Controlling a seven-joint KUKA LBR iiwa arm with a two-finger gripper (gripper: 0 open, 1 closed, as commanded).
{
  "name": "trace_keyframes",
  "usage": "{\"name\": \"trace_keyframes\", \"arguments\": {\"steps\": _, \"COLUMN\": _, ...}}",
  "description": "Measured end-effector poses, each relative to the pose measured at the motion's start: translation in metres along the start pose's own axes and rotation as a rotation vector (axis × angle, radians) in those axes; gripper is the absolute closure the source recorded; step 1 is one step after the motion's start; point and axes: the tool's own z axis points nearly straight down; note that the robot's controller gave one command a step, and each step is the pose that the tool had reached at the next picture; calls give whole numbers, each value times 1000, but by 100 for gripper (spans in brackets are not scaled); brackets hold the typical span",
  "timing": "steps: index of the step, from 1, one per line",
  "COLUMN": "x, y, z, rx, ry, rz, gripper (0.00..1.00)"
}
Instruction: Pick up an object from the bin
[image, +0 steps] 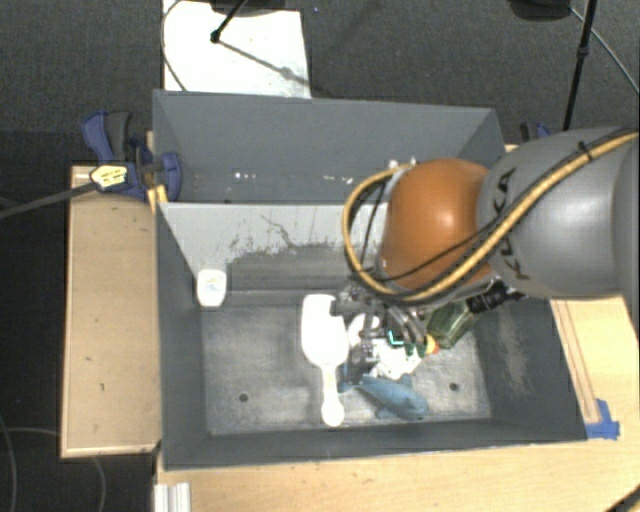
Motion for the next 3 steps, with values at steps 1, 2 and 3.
{"name": "trace_keyframes", "arguments": {"steps": 1, "x": -2, "y": 0, "z": -4, "rx": -1, "ry": -7, "rz": 2, "gripper": 0}}
{"name": "trace_keyframes", "arguments": {"steps": 2, "x": -23, "y": -4, "z": 30, "rx": 0, "ry": -12, "rz": -90, "gripper": 0}}
{"name": "trace_keyframes", "arguments": {"steps": 3, "x": -33, "y": -13, "z": 76, "rx": 1, "ry": -10, "rz": -183, "gripper": 0}}
